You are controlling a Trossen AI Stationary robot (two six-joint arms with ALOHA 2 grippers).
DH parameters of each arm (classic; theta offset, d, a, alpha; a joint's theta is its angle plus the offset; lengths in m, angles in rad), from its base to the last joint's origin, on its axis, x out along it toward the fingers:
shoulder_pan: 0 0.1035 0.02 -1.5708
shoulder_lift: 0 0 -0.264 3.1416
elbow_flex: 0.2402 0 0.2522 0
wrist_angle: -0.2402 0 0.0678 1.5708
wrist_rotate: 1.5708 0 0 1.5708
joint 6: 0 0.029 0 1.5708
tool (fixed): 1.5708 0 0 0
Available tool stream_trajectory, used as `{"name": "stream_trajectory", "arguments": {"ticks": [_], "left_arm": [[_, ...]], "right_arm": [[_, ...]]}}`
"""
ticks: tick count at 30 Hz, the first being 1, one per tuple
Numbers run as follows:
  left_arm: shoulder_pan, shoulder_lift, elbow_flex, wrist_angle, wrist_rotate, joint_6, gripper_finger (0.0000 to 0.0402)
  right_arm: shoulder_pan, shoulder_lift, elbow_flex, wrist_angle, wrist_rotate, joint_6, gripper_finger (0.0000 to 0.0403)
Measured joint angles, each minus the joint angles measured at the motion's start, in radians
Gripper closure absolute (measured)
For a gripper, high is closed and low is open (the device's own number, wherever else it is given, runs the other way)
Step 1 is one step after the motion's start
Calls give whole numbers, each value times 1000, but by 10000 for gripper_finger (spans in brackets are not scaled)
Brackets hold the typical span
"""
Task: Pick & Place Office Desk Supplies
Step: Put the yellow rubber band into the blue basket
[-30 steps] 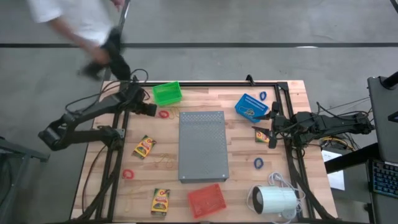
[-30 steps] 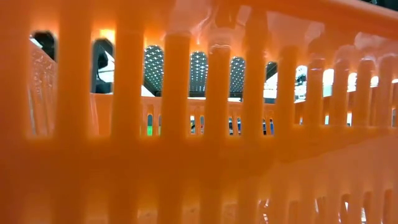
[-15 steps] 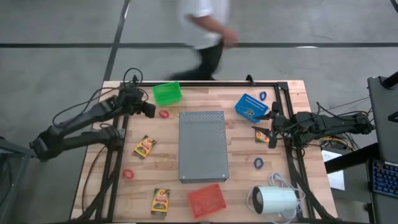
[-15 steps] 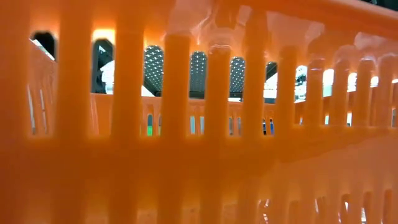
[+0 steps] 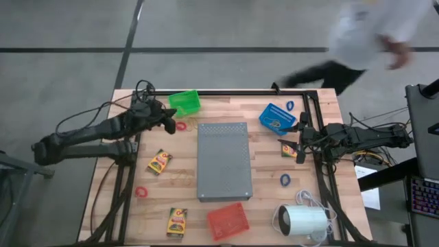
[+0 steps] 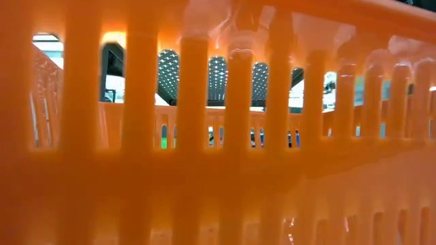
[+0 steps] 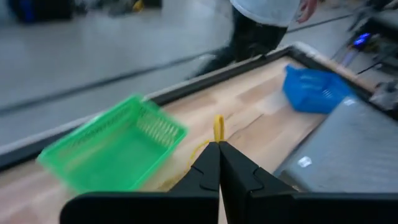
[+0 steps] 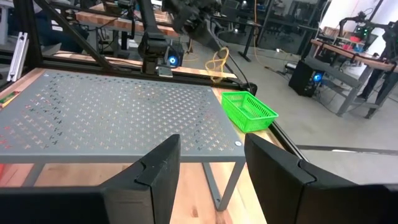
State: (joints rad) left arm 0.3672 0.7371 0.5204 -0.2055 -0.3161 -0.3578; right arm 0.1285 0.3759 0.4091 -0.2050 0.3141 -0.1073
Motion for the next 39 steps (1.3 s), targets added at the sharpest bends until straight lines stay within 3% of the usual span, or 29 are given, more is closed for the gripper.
{"name": "stream_trajectory", "arguments": {"ticks": [12, 19, 23, 29, 35, 39], "left_arm": [[-19, 147, -2, 343, -5, 145, 400], [-19, 253, -2, 553, 45, 250, 400], [-19, 319, 4, 655, 110, 347, 400], [-19, 416, 5, 806, 184, 354, 400], [-5, 503, 42, 927, 375, 455, 401], [-5, 558, 79, 951, 418, 463, 401]], "right_arm": [[0, 0, 0, 0, 0, 0, 225], [0, 0, 0, 0, 0, 2, 225], [0, 0, 0, 0, 0, 1, 225], [0, 0, 0, 0, 0, 1, 225], [0, 0, 0, 0, 0, 0, 225], [0, 0, 0, 0, 0, 0, 225]]}}
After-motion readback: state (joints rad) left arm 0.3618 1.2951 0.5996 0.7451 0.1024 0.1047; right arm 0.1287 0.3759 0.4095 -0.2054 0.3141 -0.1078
